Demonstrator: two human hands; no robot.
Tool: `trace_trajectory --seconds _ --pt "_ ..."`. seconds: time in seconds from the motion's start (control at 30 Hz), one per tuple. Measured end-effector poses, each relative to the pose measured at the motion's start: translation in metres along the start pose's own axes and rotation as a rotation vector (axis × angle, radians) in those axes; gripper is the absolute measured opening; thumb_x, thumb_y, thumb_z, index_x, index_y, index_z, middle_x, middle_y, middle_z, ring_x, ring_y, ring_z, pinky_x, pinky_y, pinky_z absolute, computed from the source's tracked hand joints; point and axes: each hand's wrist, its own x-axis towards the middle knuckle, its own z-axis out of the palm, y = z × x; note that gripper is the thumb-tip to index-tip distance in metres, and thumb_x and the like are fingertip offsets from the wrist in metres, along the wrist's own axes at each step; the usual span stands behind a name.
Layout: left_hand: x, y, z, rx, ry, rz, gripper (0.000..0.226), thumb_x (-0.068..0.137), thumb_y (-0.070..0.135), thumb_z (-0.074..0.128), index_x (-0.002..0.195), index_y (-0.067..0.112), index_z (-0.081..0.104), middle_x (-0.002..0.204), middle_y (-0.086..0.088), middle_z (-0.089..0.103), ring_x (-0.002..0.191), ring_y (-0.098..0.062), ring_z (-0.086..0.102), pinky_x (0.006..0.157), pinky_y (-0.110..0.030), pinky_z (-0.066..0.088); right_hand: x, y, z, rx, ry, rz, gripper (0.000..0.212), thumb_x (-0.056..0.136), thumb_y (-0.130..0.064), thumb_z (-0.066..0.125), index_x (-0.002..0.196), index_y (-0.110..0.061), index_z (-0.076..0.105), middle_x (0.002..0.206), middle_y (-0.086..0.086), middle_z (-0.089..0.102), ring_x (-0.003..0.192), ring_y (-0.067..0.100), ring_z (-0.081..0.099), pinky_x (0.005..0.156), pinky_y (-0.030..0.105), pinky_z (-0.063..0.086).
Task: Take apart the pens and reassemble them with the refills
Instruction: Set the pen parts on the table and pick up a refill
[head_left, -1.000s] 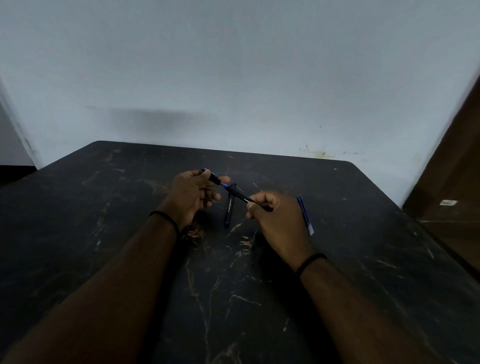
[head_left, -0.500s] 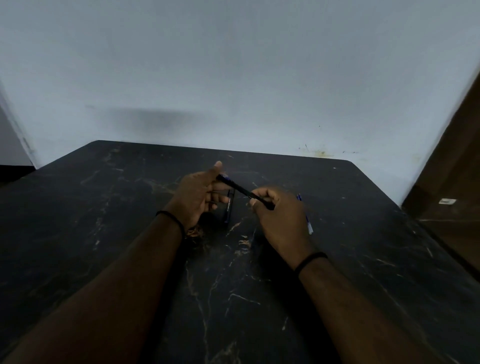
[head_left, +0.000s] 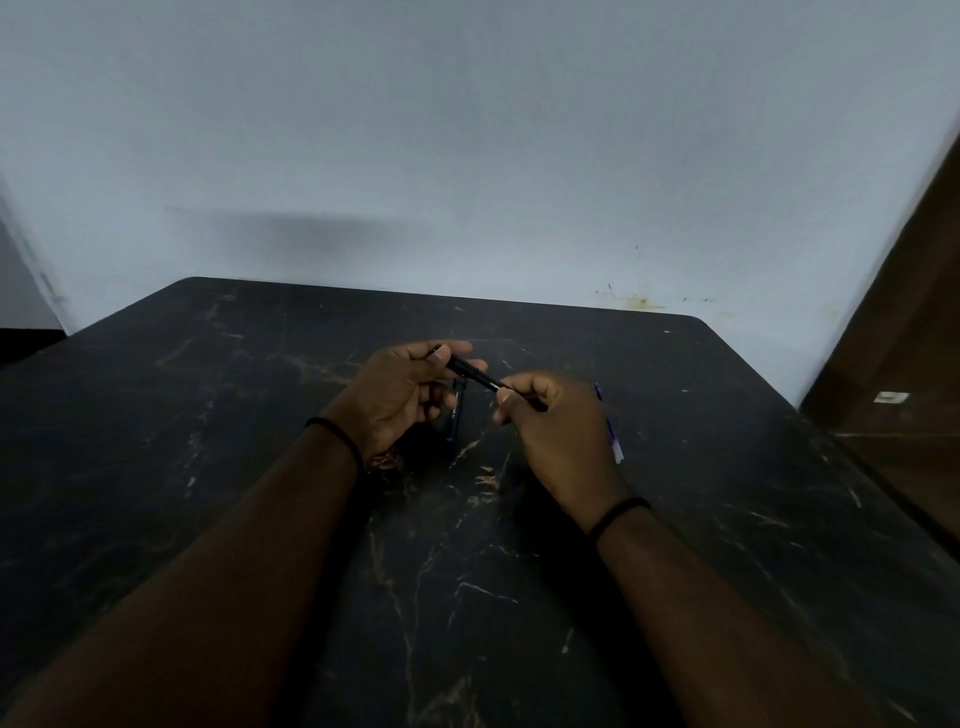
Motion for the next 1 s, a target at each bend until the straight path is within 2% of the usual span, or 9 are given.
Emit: trace_trajectory --seconds 0.27,0.4,0.6,0.7,0.77,0.83,0.93,1.0 --pt "0.006 -0.007 -0.001 0.018 0.012 0.058 0.018 0.101 0.015 0.050 0.101 0.008 0.066 0.104 -0.013 0.076 0.045 -0.011 0.054 0.044 -0.020 0.043 0.005 0.007 0.001 0.108 -0.003 0.058 0.024 0.092 -0.016 0.068 0.072 -0.028 0.073 0.066 -0.010 0.073 0.067 0.011 0.067 0.069 0.022 0.054" --pt "0.007 -0.008 0.001 0.013 0.005 0.078 0.017 0.100 0.014 0.051 0.096 0.008 0.067 0.100 -0.013 0.076 0.042 -0.010 0.052 0.042 -0.020 0.043 0.007 0.010 0.001 0.155 0.016 0.067 0.031 0.091 -0.014 0.069 0.062 -0.024 0.071 0.062 -0.010 0.071 0.070 0.002 0.066 0.061 0.005 0.044" --pt "0.005 -0.007 0.004 -0.001 -0.007 0.059 0.018 0.100 0.013 0.050 0.094 0.009 0.066 0.098 -0.011 0.077 0.040 -0.008 0.050 0.040 -0.018 0.042 0.006 0.009 0.000 0.240 0.004 0.102 0.033 0.090 -0.010 0.069 0.059 -0.021 0.071 0.067 -0.004 0.075 0.070 -0.009 0.065 0.064 0.000 0.042" --pt "0.004 -0.005 0.005 -0.022 -0.019 0.076 0.019 0.101 0.011 0.048 0.097 0.007 0.066 0.098 -0.012 0.077 0.039 -0.009 0.049 0.040 -0.019 0.044 0.006 0.006 0.000 0.218 -0.015 0.114 0.025 0.091 -0.014 0.069 0.067 -0.020 0.074 0.068 -0.005 0.075 0.073 -0.002 0.069 0.068 0.005 0.045" --pt "0.004 -0.005 0.006 -0.019 -0.023 0.094 0.019 0.101 0.012 0.047 0.102 0.006 0.066 0.099 -0.011 0.077 0.040 -0.009 0.049 0.042 -0.019 0.044 0.006 0.007 0.000 0.139 -0.033 0.095 0.020 0.091 -0.020 0.068 0.072 -0.022 0.075 0.067 -0.006 0.075 0.077 0.015 0.072 0.074 0.020 0.053" --pt "0.004 -0.005 0.007 -0.015 -0.013 0.097 0.021 0.101 0.014 0.048 0.110 0.005 0.065 0.104 -0.011 0.076 0.043 -0.009 0.051 0.044 -0.019 0.044 0.004 0.006 0.001 0.025 -0.054 0.050 0.020 0.089 -0.025 0.068 0.070 -0.025 0.074 0.067 -0.009 0.074 0.072 0.021 0.071 0.075 0.034 0.058" --pt "0.004 -0.004 0.006 0.007 0.067 0.108 0.025 0.100 0.022 0.052 0.116 0.007 0.064 0.108 -0.009 0.076 0.048 -0.010 0.054 0.044 -0.019 0.040 0.002 0.004 0.003 -0.058 -0.053 0.040 0.016 0.086 -0.026 0.072 0.070 -0.025 0.075 0.072 -0.010 0.074 0.072 0.006 0.068 0.073 0.031 0.057" --pt "0.005 -0.003 0.004 0.057 0.223 0.136 0.028 0.098 0.031 0.057 0.112 0.008 0.066 0.103 -0.009 0.076 0.047 -0.009 0.053 0.042 -0.019 0.038 0.001 0.004 0.003 -0.091 -0.030 0.052 0.013 0.086 -0.027 0.074 0.073 -0.027 0.075 0.074 -0.013 0.073 0.072 0.001 0.067 0.069 0.022 0.053"
